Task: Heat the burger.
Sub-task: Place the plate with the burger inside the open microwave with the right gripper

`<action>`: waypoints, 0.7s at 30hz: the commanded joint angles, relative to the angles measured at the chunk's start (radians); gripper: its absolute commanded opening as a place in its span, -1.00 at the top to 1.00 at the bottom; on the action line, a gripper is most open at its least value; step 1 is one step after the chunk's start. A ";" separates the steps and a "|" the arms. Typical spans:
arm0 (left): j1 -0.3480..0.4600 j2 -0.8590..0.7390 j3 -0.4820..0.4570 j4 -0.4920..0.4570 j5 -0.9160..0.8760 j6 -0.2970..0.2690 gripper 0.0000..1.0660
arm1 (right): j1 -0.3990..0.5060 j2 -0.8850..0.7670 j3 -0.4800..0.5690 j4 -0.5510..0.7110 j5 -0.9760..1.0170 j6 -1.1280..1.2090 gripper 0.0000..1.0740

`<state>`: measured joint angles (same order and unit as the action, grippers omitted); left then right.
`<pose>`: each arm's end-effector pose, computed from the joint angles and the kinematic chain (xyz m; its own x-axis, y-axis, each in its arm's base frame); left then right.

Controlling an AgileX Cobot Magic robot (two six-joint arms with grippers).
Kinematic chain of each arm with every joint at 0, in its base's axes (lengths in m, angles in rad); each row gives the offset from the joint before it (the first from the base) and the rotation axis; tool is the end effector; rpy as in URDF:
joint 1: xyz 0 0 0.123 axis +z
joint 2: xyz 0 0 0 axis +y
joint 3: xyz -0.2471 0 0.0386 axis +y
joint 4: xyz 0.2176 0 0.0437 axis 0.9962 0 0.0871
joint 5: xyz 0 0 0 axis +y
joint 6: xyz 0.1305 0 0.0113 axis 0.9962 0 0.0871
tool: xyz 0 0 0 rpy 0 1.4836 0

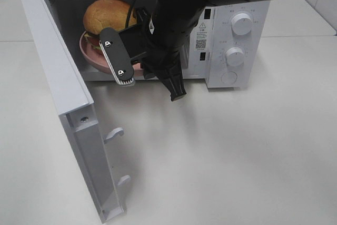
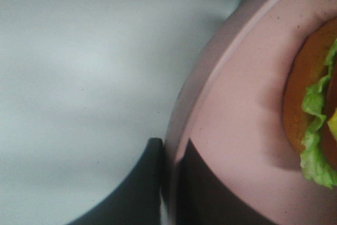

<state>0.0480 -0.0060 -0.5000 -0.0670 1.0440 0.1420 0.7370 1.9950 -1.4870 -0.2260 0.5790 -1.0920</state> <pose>0.0399 -0.0057 0.2469 -0.4313 0.0873 -0.8980 0.0511 0.9961 0.0723 0.3216 0.2702 0.1560 0.4155 -0.9077 -0.0585 -0.7683 -0.3158 -0.5567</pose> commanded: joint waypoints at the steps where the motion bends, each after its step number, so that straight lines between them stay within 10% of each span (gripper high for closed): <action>1: 0.003 -0.020 0.003 -0.010 -0.011 -0.001 -0.89 | -0.003 0.005 -0.039 0.000 -0.039 -0.008 1.00; 21: 0.003 -0.020 0.003 -0.010 -0.011 -0.001 -0.89 | -0.018 0.216 -0.340 0.014 0.029 -0.020 1.00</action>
<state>0.0480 -0.0060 -0.5000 -0.0670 1.0440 0.1430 0.7260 2.2020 -1.7720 -0.2040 0.6350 -1.1020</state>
